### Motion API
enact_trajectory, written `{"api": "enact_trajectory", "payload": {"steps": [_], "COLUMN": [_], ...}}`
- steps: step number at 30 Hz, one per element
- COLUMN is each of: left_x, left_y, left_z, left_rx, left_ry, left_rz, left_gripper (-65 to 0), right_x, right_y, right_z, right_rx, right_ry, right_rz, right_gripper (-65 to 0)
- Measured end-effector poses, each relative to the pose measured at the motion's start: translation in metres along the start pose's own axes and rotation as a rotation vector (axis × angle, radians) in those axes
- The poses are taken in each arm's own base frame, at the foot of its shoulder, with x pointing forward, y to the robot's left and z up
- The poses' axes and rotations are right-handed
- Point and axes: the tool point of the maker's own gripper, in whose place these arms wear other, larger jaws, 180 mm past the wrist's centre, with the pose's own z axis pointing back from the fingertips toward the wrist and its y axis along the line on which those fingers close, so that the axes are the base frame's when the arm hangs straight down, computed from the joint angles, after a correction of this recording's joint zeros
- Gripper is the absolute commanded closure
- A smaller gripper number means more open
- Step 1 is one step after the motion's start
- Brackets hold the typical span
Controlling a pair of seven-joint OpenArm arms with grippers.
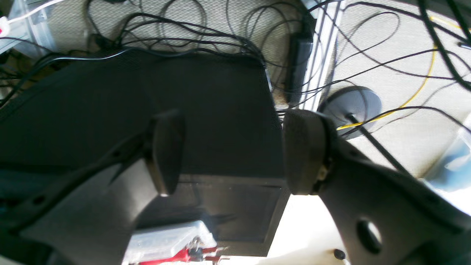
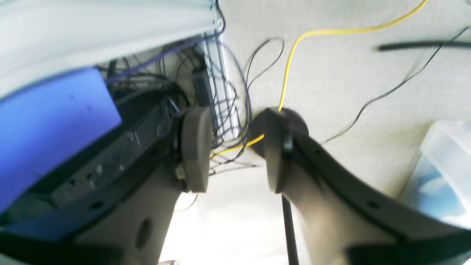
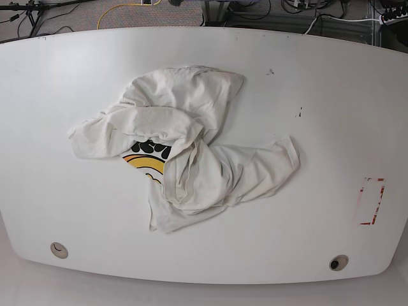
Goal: Fold the T-shirt properly
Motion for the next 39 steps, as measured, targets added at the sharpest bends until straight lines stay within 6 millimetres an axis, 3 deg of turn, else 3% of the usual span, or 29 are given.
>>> {"api": "enact_trajectory", "payload": {"steps": [7, 14, 17, 26, 33, 36, 39], "left_x": [-0.008, -0.002, 0.009, 0.0, 0.013, 0.018, 0.032], "left_y": [0.005, 0.003, 0.004, 0.01, 0.014, 0.019, 0.026], "left_z": [0.006, 0.01, 0.015, 0.024, 0.031, 0.037, 0.054], "left_rx": [0.008, 0.007, 0.009, 0.023, 0.037, 0.048, 0.066], "left_ry": [-0.005, -0.038, -0.097, -0.098, -0.144, -0.17, -0.244], "left_rz": [-0.006, -0.016, -0.027, -0.032, -0.022, -0.018, -0.02], "left_gripper": [-39.2, -39.3, -39.3, -39.5, -39.4, -39.2, -39.2], "right_x": [-0.01, -0.021, -0.014, -0.017, -0.019, -0.015, 0.007], "right_y": [-0.002, -0.002, -0.001, 0.0, -0.001, 0.0, 0.003], "right_z": [0.006, 0.011, 0.014, 0.023, 0.034, 0.039, 0.052], "right_rx": [-0.005, -0.006, -0.007, -0.006, -0.006, 0.0, 0.015], "right_ry": [0.003, 0.023, -0.004, -0.022, -0.04, -0.058, -0.142], "right_rz": [0.002, 0.001, 0.005, 0.009, 0.015, 0.022, 0.043], "right_gripper": [-23.1, -22.8, -22.9, -22.8, -22.7, -22.6, -22.5]}}
